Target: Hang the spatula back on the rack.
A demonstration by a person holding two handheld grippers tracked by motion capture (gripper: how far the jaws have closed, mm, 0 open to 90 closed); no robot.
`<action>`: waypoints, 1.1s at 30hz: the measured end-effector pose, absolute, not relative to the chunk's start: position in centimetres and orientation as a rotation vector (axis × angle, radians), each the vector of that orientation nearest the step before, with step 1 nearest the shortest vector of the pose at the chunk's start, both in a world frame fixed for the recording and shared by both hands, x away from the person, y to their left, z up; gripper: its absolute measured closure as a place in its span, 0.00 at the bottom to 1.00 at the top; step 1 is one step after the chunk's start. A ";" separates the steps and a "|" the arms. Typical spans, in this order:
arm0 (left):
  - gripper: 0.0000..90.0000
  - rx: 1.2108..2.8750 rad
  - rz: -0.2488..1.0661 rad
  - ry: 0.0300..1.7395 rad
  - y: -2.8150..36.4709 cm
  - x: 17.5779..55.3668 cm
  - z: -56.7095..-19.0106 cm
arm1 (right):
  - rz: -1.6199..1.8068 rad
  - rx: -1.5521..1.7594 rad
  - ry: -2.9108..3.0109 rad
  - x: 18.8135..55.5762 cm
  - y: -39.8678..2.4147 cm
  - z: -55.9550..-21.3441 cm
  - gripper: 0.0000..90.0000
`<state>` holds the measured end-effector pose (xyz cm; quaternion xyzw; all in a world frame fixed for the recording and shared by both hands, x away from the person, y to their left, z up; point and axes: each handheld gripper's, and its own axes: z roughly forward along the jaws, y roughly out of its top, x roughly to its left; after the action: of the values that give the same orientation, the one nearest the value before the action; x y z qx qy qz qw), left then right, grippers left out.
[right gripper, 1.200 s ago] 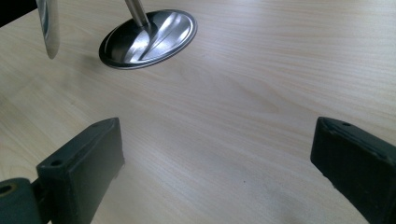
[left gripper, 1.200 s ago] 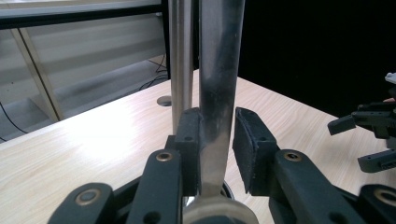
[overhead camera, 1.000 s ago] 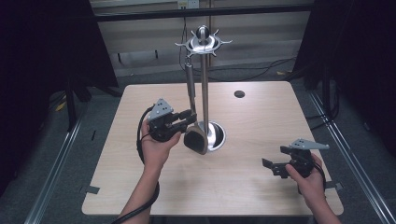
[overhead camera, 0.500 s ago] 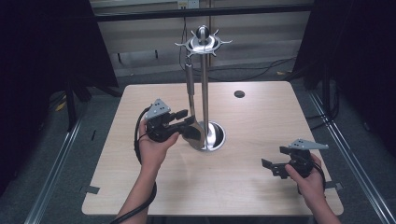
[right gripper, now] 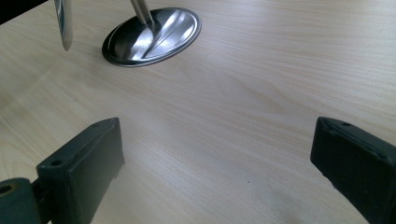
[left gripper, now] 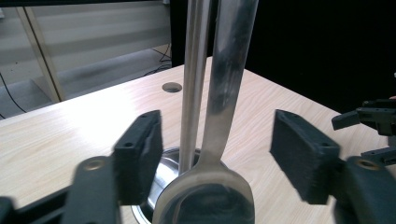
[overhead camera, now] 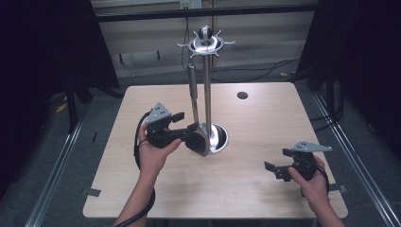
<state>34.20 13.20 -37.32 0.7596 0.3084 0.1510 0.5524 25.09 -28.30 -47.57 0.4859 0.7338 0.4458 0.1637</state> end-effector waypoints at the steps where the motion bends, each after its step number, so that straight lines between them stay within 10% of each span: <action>1: 0.31 1.799 0.359 0.727 13.3 34.2 -37.4 | 1.272 1.382 2.091 25.1 -28.3 -47.6 0.02; 33: 0.04 1.828 0.369 0.787 16.4 33.9 -40.1 | 1.265 1.361 2.113 25.1 -28.3 -47.6 0.03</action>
<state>33.92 16.37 -40.12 0.7658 0.3296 0.1548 0.5300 25.08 -28.30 -47.64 0.4772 0.7409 0.4436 0.1630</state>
